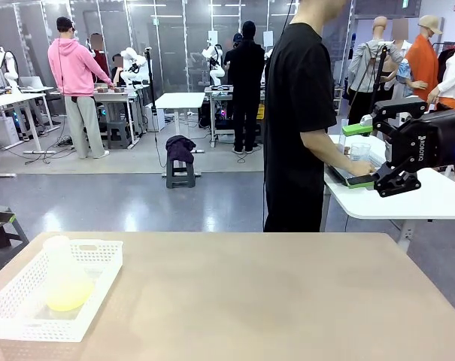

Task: Prepare the solutions needed for the experiment.
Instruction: When the human places the Big flask in the center of the table, pick up the Big flask and place it in the left Organizing basket.

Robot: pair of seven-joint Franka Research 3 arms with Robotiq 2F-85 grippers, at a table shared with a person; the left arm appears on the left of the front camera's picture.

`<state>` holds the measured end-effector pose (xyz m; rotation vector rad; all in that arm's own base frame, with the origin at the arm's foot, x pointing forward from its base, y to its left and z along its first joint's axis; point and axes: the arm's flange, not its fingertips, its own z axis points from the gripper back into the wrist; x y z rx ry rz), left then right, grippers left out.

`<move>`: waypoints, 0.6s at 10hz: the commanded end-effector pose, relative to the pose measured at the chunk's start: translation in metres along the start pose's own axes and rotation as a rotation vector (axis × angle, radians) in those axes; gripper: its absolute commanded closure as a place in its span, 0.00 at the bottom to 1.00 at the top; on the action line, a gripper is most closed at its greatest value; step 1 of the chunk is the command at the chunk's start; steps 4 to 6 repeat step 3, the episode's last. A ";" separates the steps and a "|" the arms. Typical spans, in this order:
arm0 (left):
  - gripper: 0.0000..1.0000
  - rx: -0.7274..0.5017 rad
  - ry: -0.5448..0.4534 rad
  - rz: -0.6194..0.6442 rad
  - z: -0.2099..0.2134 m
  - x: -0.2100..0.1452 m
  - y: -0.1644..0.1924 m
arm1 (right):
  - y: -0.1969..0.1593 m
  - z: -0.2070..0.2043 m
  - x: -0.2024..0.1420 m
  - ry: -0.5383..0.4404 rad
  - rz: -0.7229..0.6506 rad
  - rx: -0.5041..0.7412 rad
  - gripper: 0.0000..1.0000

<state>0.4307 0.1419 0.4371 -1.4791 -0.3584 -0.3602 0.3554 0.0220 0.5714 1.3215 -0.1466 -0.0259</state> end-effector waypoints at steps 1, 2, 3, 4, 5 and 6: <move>0.00 -0.009 -0.036 -0.006 0.004 0.000 0.002 | 0.002 -0.001 -0.001 -0.003 0.008 0.012 0.00; 0.00 -0.009 -0.036 -0.006 0.004 0.000 0.002 | 0.002 -0.001 -0.001 -0.003 0.008 0.012 0.00; 0.00 -0.009 -0.036 -0.006 0.004 0.000 0.002 | 0.002 -0.001 -0.001 -0.003 0.008 0.012 0.00; 0.00 -0.009 -0.036 -0.006 0.004 0.000 0.002 | 0.002 -0.001 -0.001 -0.003 0.008 0.012 0.00; 0.00 -0.009 -0.036 -0.006 0.004 0.000 0.002 | 0.002 -0.001 -0.001 -0.003 0.008 0.012 0.00; 0.00 -0.009 -0.036 -0.006 0.004 0.000 0.002 | 0.002 -0.001 -0.001 -0.003 0.008 0.012 0.00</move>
